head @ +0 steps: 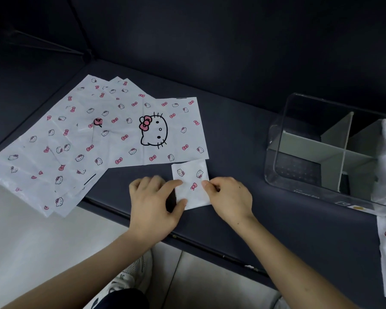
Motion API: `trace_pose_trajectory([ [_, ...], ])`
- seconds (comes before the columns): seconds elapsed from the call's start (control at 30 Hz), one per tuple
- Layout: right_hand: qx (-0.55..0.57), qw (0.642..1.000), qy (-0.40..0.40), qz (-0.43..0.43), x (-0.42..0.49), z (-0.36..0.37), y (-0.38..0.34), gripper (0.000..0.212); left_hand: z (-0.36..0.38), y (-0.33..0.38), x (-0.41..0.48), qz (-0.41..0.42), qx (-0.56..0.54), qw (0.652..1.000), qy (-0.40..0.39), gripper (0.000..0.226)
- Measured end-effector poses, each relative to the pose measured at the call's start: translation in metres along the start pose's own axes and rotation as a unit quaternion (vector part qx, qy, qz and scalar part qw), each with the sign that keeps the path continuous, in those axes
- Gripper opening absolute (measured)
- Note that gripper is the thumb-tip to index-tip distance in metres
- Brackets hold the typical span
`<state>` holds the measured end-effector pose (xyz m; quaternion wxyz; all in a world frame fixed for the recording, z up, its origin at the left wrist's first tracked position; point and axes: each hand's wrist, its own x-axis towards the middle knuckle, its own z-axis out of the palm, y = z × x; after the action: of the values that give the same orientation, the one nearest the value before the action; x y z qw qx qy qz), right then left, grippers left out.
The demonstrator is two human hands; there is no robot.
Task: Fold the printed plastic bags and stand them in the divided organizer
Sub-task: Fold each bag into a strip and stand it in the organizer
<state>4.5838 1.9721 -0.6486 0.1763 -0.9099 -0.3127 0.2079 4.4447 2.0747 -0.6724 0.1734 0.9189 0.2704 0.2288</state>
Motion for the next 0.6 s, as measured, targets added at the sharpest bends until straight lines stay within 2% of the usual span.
trace_pose_trajectory([
  [0.1,0.006,1.000,-0.002,-0.002,0.002,-0.001,-0.001,0.050,-0.003,-0.005,0.016,0.109,0.041,0.993,-0.003,0.037],
  [0.2,0.009,1.000,-0.006,-0.004,0.001,0.000,0.000,0.048,0.005,-0.009,0.029,0.191,0.086,0.972,-0.108,0.047],
  [0.3,0.011,1.000,-0.005,-0.003,0.002,-0.001,-0.001,0.044,0.015,-0.016,0.031,0.197,0.102,0.958,-0.182,0.057],
  [0.4,-0.007,1.000,0.001,-0.005,0.003,0.002,-0.002,0.037,0.019,-0.020,0.025,0.182,0.118,0.957,-0.191,0.057],
  [0.43,-0.014,1.000,0.027,-0.009,0.000,0.006,-0.003,0.034,0.020,-0.018,0.023,0.173,0.121,0.960,-0.185,0.057],
  [0.5,-0.037,0.987,0.144,-0.058,-0.008,0.019,0.001,0.028,0.024,-0.010,0.020,0.140,0.126,0.968,-0.167,0.057],
  [0.57,-0.084,0.966,0.226,-0.098,-0.018,0.030,0.006,0.034,0.029,-0.001,0.016,0.101,0.131,0.974,-0.152,0.058],
  [0.6,-0.103,0.959,0.242,-0.107,-0.019,0.033,0.009,0.040,0.032,0.003,0.014,0.084,0.134,0.976,-0.150,0.059],
])
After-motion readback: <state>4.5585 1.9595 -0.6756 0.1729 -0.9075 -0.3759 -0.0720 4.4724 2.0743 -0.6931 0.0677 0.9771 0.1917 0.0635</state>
